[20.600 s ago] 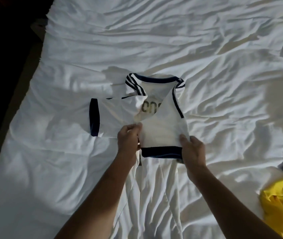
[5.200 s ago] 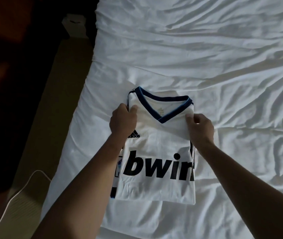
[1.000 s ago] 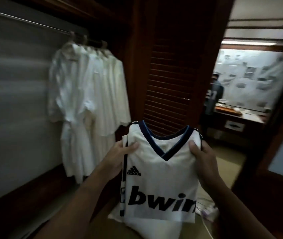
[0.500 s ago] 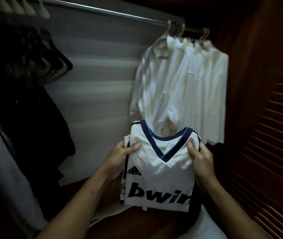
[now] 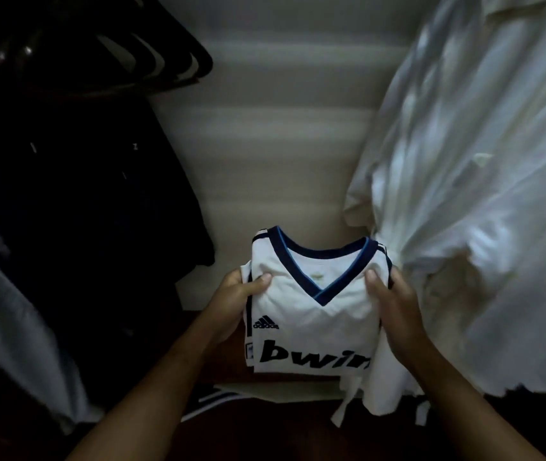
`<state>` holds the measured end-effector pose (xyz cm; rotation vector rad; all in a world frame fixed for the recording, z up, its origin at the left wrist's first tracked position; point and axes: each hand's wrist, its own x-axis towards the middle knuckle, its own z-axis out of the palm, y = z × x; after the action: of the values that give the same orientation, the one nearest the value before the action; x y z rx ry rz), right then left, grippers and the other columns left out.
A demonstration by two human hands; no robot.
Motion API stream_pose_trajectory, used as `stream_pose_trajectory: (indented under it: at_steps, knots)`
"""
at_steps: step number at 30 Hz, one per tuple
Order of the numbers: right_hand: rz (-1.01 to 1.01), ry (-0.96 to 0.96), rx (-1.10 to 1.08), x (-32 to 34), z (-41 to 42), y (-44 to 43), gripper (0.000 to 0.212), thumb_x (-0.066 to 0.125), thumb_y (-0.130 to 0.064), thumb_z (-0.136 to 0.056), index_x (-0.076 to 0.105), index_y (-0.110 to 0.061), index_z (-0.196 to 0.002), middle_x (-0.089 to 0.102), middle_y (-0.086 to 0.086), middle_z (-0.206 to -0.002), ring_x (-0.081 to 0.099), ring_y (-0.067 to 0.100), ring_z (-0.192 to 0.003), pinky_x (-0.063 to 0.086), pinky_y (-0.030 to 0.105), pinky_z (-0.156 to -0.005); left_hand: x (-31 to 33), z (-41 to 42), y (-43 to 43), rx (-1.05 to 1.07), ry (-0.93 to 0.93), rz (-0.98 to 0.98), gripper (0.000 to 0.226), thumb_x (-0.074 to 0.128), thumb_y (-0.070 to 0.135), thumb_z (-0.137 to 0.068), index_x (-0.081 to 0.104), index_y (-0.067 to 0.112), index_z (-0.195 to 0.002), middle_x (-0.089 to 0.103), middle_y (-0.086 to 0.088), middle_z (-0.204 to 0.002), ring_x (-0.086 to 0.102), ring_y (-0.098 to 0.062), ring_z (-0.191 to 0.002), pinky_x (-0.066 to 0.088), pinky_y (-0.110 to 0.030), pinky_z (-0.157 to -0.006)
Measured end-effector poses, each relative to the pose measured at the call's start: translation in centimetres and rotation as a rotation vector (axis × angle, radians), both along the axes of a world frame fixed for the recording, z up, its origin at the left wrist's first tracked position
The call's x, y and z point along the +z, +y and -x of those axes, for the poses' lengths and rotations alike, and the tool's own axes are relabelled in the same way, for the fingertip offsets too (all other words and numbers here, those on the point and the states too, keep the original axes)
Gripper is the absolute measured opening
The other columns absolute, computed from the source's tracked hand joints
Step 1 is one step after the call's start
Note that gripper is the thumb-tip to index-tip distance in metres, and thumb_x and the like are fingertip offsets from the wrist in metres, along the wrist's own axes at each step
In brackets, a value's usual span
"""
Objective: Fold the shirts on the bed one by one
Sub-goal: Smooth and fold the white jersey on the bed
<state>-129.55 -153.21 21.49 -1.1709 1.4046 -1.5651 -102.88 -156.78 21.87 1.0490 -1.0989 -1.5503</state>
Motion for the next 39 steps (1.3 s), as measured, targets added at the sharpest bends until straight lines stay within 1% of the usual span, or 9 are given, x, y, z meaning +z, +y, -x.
stream_pose_trajectory:
  at_steps: [3,9,14,16,19,22,29,34,39]
  knots:
    - [-0.039,-0.021,0.036,-3.6,-0.5,-3.4,0.022,0.059,-0.018,-0.105,0.069,-0.022,-0.123,0.076,0.000,-0.115,0.072,0.021,-0.109,0.057,0.045,-0.096,-4.0,-0.5,-3.5,0.030,-0.021,-0.012,0.029,0.062,0.010,-0.102,0.065,0.006,-0.131,0.073,-0.018,-0.124,0.071,-0.037,-0.116,0.056,-0.049,-0.100]
    - [-0.036,-0.008,0.073,-14.8,-1.1,-10.2,0.024,0.061,-0.030,-0.103,0.068,-0.031,-0.125,0.076,-0.004,-0.117,0.073,0.017,-0.107,0.058,0.052,-0.097,-14.8,-1.2,-9.8,0.080,-0.098,0.010,0.026,0.065,0.014,-0.101,0.068,0.010,-0.127,0.076,-0.013,-0.119,0.072,-0.036,-0.113,0.059,-0.050,-0.098]
    - [0.016,0.005,0.093,-25.4,-1.1,-14.7,0.018,0.061,-0.028,-0.103,0.069,-0.036,-0.117,0.076,-0.010,-0.111,0.073,0.013,-0.101,0.059,0.050,-0.094,-25.4,-1.6,-13.7,0.086,-0.104,0.063,0.031,0.065,0.017,-0.102,0.066,0.011,-0.132,0.074,-0.016,-0.124,0.071,-0.037,-0.115,0.054,-0.057,-0.103]
    - [0.033,0.006,0.094,-29.1,-0.9,-16.0,0.016,0.062,-0.027,-0.103,0.070,-0.033,-0.115,0.077,-0.007,-0.108,0.074,0.015,-0.099,0.059,0.052,-0.093,-28.9,-1.7,-14.7,0.081,-0.108,0.088,0.033,0.065,0.018,-0.102,0.064,0.011,-0.135,0.073,-0.016,-0.125,0.070,-0.037,-0.116,0.054,-0.057,-0.103]
    - [0.078,0.010,0.096,-34.1,-0.5,-17.2,0.017,0.063,-0.024,-0.103,0.072,-0.027,-0.117,0.078,-0.005,-0.108,0.074,0.016,-0.100,0.060,0.045,-0.091,-33.4,-1.7,-15.5,0.064,-0.115,0.142,0.033,0.063,0.017,-0.103,0.064,0.012,-0.136,0.073,-0.015,-0.126,0.070,-0.035,-0.117,0.055,-0.052,-0.101]
    - [0.135,0.013,0.097,-37.1,-0.2,-17.8,0.019,0.063,-0.020,-0.102,0.072,-0.026,-0.118,0.078,-0.004,-0.109,0.073,0.018,-0.103,0.059,0.039,-0.089,-36.1,-1.7,-15.5,0.069,-0.109,0.183,0.031,0.062,0.013,-0.103,0.064,0.012,-0.134,0.075,-0.012,-0.124,0.072,-0.032,-0.114,0.058,-0.046,-0.097]
    - [0.069,0.024,0.178,-38.3,-0.3,-18.5,0.019,0.065,-0.021,-0.101,0.075,-0.025,-0.117,0.079,-0.001,-0.108,0.075,0.021,-0.100,0.060,0.043,-0.091,-37.8,-2.9,-15.2,0.060,-0.177,0.186,0.029,0.062,0.012,-0.101,0.063,0.013,-0.130,0.077,-0.012,-0.118,0.075,-0.031,-0.107,0.062,-0.044,-0.084]
    - [-0.104,0.048,0.244,-39.7,-1.1,-21.9,0.018,0.060,-0.021,-0.103,0.071,-0.021,-0.118,0.077,0.005,-0.106,0.074,0.026,-0.097,0.061,0.044,-0.086,-40.0,-4.2,-18.1,0.067,-0.185,0.132,0.030,0.061,0.009,-0.101,0.063,0.012,-0.130,0.076,-0.016,-0.118,0.074,-0.035,-0.107,0.063,-0.046,-0.084]
    - [-0.328,0.000,0.250,-46.2,-2.8,-28.4,0.019,0.058,-0.021,-0.106,0.064,-0.020,-0.124,0.071,0.007,-0.111,0.069,0.027,-0.101,0.057,0.044,-0.089,-46.9,-4.8,-24.9,0.113,-0.180,-0.043,0.028,0.063,0.006,-0.100,0.065,0.005,-0.129,0.076,-0.018,-0.117,0.075,-0.033,-0.104,0.064,-0.043,-0.083]
